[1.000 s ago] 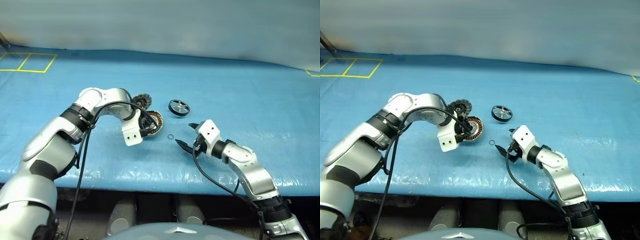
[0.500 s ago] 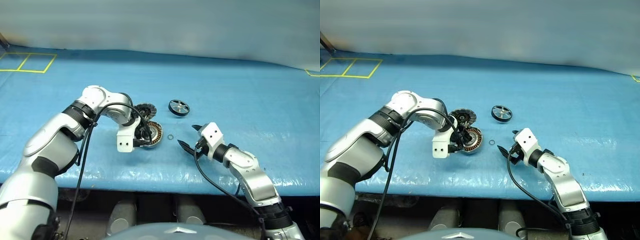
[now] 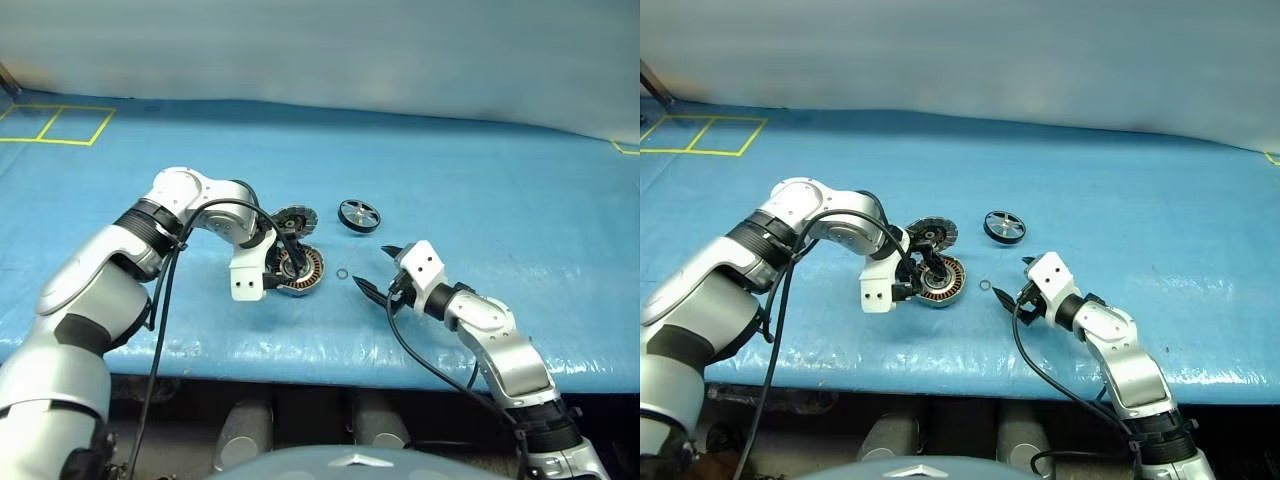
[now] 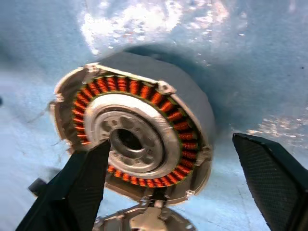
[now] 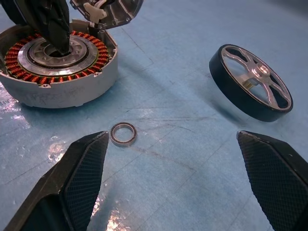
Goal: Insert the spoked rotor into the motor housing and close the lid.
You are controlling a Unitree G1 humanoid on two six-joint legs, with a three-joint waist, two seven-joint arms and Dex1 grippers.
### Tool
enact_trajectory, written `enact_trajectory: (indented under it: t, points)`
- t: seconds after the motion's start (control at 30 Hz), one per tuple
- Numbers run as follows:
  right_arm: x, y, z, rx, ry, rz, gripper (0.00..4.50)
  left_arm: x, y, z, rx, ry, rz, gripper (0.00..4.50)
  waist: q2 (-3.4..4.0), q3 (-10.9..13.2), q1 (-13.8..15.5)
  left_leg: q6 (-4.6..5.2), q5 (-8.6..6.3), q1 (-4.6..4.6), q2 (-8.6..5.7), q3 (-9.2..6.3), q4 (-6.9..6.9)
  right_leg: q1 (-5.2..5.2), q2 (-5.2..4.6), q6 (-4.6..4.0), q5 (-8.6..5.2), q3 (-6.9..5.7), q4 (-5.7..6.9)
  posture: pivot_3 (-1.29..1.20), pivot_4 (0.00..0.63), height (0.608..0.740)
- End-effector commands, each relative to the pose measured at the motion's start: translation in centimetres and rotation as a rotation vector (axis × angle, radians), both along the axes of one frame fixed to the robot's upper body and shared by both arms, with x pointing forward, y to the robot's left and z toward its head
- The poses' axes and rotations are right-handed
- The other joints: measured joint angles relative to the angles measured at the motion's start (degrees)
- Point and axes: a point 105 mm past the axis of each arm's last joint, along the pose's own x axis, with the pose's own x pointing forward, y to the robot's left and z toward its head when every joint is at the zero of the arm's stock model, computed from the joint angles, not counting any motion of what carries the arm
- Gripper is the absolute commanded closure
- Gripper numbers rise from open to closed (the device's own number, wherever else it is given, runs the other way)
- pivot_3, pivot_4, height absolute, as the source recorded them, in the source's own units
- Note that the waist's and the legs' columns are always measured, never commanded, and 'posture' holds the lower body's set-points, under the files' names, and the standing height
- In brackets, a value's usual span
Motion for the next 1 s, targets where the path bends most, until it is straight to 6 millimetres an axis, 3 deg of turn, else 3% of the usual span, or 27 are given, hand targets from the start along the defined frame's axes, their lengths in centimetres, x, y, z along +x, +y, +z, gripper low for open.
enact_trajectory:
  t: [0.03,0.23,0.4,0.53,0.7,0.87,1.0]
  points:
    - [0.2,0.3,0.8,0.011,-0.037,0.017,0.0,-0.2,-0.8,2.1,-0.103,-0.019,-0.02,0.26,0.0,0.0,-0.03,0.0,0.0,0.0,0.0,-0.01,0.0,0.0,0.0,0.0,0.0,0.0,0.0,0.0,0.15,0.74]
    - [0.5,1.1,0.8,0.036,-0.024,0.047,0.0,-1.2,1.2,3.3,-0.122,-0.01,0.034,0.26,0.01,-0.01,-0.24,0.0,0.0,0.02,0.01,0.0,0.0,-0.01,0.0,-0.02,0.0,0.0,0.02,0.0,0.15,0.74]
    - [0.7,1.9,0.3,0.056,0.001,0.069,0.0,-2.0,3.7,3.6,-0.162,0.036,0.191,0.26,0.03,-0.02,-0.49,0.0,0.0,0.1,0.03,0.0,-0.01,0.0,0.01,-0.12,-0.06,0.02,0.17,0.0,0.15,0.74]
    - [0.9,2.5,-0.2,0.071,0.029,0.069,0.0,-2.8,3.9,3.7,-0.428,0.205,0.482,0.26,0.07,-0.04,-0.42,0.0,0.0,0.18,0.03,0.02,0.0,0.03,0.01,-0.18,-0.1,0.05,0.26,0.0,0.15,0.74]
    - [1.0,3.1,-0.7,0.078,0.055,0.068,0.0,-3.8,3.3,2.5,-0.724,0.457,0.767,0.26,0.06,-0.03,-0.23,0.0,0.0,0.44,0.05,0.06,0.0,0.15,0.01,-0.33,-0.2,0.07,0.48,0.0,0.15,0.74]
    - [0.8,3.1,-1.1,0.074,0.079,0.058,0.0,-3.6,2.7,2.6,-1.032,0.686,0.939,0.26,0.05,-0.03,-0.19,0.01,0.02,0.68,0.08,0.04,0.0,0.24,0.04,-0.65,-0.4,0.06,0.76,0.0,0.15,0.74]
    - [0.8,3.3,-1.2,0.087,0.091,0.047,0.0,-3.8,3.3,2.6,-1.23,0.83,1.007,0.26,0.07,-0.04,-0.5,0.02,0.04,0.76,0.12,0.06,-0.01,0.26,0.06,-0.68,-0.41,0.06,0.79,0.0,0.15,0.74]
